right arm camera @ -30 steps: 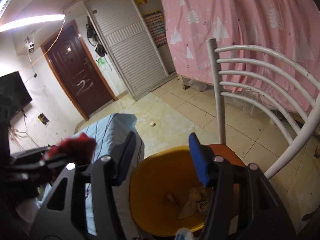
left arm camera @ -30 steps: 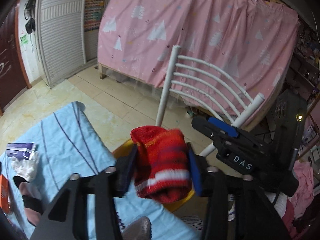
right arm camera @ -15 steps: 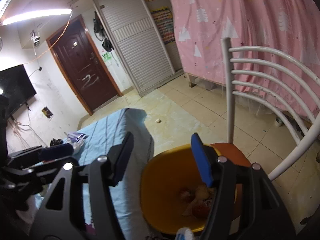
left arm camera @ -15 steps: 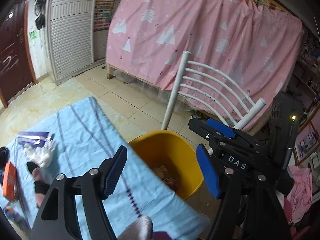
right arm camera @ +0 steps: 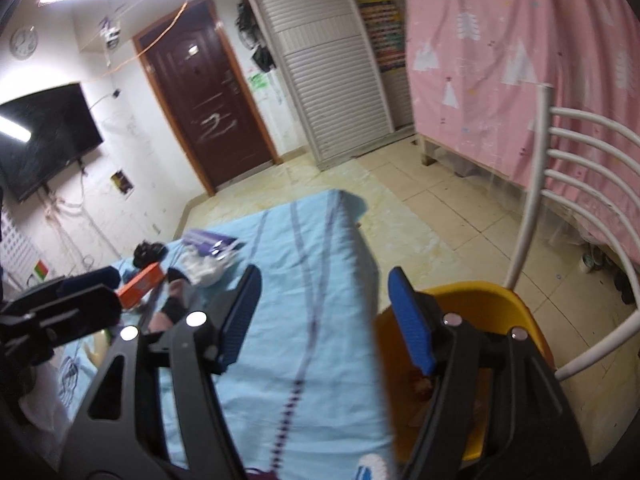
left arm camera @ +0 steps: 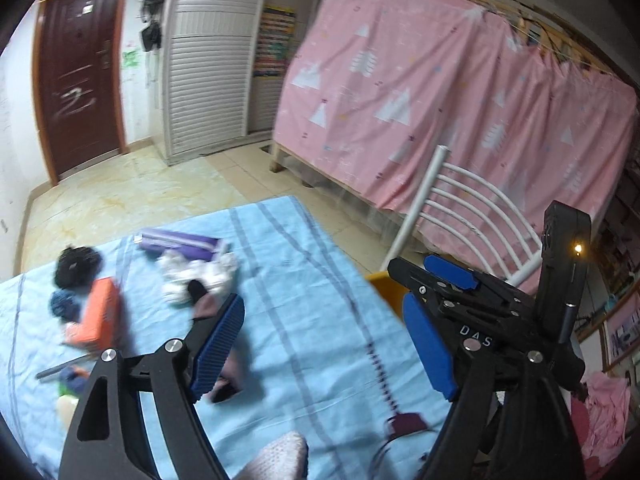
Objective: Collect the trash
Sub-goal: 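Move both tools back over the bedsheet, then grasp the black-and-pink sock with the right tool while the left tool grasps the cream round lid, then carry the sock and lid to the yellow bin and open both tools, then move both tools back over the bedsheet, then grasp the green-and-blue knit cloth with the left tool while the right tool grasps the white cloth, then carry the knit cloth and white cloth to the yellow bin and open both tools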
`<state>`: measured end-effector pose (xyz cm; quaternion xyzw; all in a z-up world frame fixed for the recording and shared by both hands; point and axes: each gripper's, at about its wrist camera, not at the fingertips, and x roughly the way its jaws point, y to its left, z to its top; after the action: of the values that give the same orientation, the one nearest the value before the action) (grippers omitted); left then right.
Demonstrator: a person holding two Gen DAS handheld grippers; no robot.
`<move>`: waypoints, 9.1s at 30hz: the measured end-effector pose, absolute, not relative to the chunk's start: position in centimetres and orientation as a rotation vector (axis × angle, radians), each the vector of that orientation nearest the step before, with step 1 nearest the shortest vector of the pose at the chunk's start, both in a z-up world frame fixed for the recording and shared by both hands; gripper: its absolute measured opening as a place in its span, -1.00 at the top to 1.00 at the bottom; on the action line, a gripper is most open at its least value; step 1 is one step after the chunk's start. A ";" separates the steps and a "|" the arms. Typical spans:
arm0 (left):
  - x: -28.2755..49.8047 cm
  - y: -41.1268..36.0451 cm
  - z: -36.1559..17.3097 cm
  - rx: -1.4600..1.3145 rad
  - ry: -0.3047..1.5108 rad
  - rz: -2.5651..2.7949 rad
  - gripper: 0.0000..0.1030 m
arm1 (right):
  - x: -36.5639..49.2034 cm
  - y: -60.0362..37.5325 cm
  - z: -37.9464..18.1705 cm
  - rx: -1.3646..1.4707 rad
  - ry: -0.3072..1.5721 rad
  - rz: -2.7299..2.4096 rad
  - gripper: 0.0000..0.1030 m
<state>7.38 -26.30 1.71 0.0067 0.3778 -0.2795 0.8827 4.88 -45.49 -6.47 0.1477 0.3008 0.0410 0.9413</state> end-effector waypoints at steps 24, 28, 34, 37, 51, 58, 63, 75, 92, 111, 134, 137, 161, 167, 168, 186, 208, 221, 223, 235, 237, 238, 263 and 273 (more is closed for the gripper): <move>7.2 -9.7 -2.0 -0.067 0.858 -0.251 -0.70 | 9.2 -31.8 -8.1 0.172 0.759 0.258 -0.51; 7.1 -8.4 -3.4 -0.065 0.886 -0.232 -0.72 | 9.8 -30.7 -8.7 0.158 0.783 0.265 -0.54; 7.7 -6.9 -5.6 -0.090 0.941 -0.229 -0.74 | 10.5 -29.4 -9.8 0.149 0.825 0.278 -0.56; 8.0 -6.7 -6.4 -0.089 0.956 -0.227 -0.75 | 10.8 -28.8 -10.2 0.142 0.842 0.280 -0.56; 8.1 -8.2 -8.0 -0.034 0.959 -0.255 -0.15 | 11.7 -28.4 -11.2 0.144 0.890 0.265 -0.56; 7.6 -8.0 -7.7 -0.052 0.947 -0.248 -0.14 | 11.4 -28.0 -11.2 0.135 0.872 0.277 0.13; 6.6 -7.4 -6.2 -0.053 0.905 -0.230 -0.14 | 10.5 -28.6 -10.5 0.158 0.835 0.300 0.15; 5.0 -8.2 -2.3 -0.058 0.811 -0.232 -0.14 | 8.5 -31.7 -7.2 0.201 0.727 0.289 0.15; 5.1 -14.2 0.5 0.004 0.759 -0.282 -0.14 | 6.1 -41.8 -6.0 0.313 0.615 0.154 0.15; 6.0 -26.8 1.8 0.075 0.755 -0.488 -0.14 | 3.7 -52.6 -8.6 0.396 0.592 -0.007 0.14; 4.6 -38.2 -2.2 0.280 0.887 -0.647 -0.38 | 3.4 -58.6 -12.5 0.545 0.637 -0.046 -0.17; 4.2 -38.7 -3.8 0.319 0.931 -0.664 -0.38 | 3.5 -58.4 -12.6 0.550 0.641 -0.043 -0.17; 4.3 -40.4 -6.7 0.376 0.915 -0.571 -0.39 | 2.1 -62.7 -17.6 0.734 0.354 -0.317 -0.59; 4.1 -37.8 -4.7 0.331 0.877 -0.539 -0.39 | 1.8 -61.6 -15.2 0.661 0.346 -0.278 -0.67; 4.3 -37.2 -4.4 0.322 0.870 -0.531 -0.39 | 1.7 -61.3 -14.6 0.640 0.338 -0.275 -0.71; 7.5 -21.2 -2.0 0.102 0.827 -0.305 -0.50 | 5.1 -51.2 -6.9 0.431 0.386 -0.145 -0.88; 9.4 -9.7 -4.8 -0.054 0.873 -0.152 -0.60 | 13.4 -34.8 -8.4 0.172 0.713 0.171 -0.88; 10.8 -8.4 -7.6 -0.036 0.909 -0.139 -0.16 | 17.3 -29.9 -10.3 0.019 0.838 0.189 -0.88; 10.8 -8.7 -7.7 -0.030 0.912 -0.149 0.01 | 17.6 -29.8 -10.5 0.008 0.855 0.194 -0.88; 10.8 -8.5 -8.0 -0.074 0.906 -0.194 0.29 | 19.1 -28.9 -11.3 -0.026 0.909 0.155 -0.59; 10.9 -8.3 -8.0 -0.086 0.905 -0.199 0.29 | 19.1 -28.4 -11.2 -0.042 0.900 0.155 -0.40; 10.8 -8.2 -8.0 -0.093 0.905 -0.202 0.29 | 19.0 -28.3 -11.2 -0.047 0.897 0.161 -0.31; 6.9 -8.4 -2.6 -0.124 0.752 -0.203 0.32 | 9.6 -32.1 -6.6 0.101 0.694 0.294 0.30; 6.2 -12.8 -0.9 -0.064 0.725 -0.247 0.32 | 7.3 -36.8 -5.4 0.176 0.620 0.258 0.30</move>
<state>6.24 -12.82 -0.95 -0.0312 0.3537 -0.1205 0.9271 7.25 -36.80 -5.45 0.0863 0.3037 0.1263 0.9404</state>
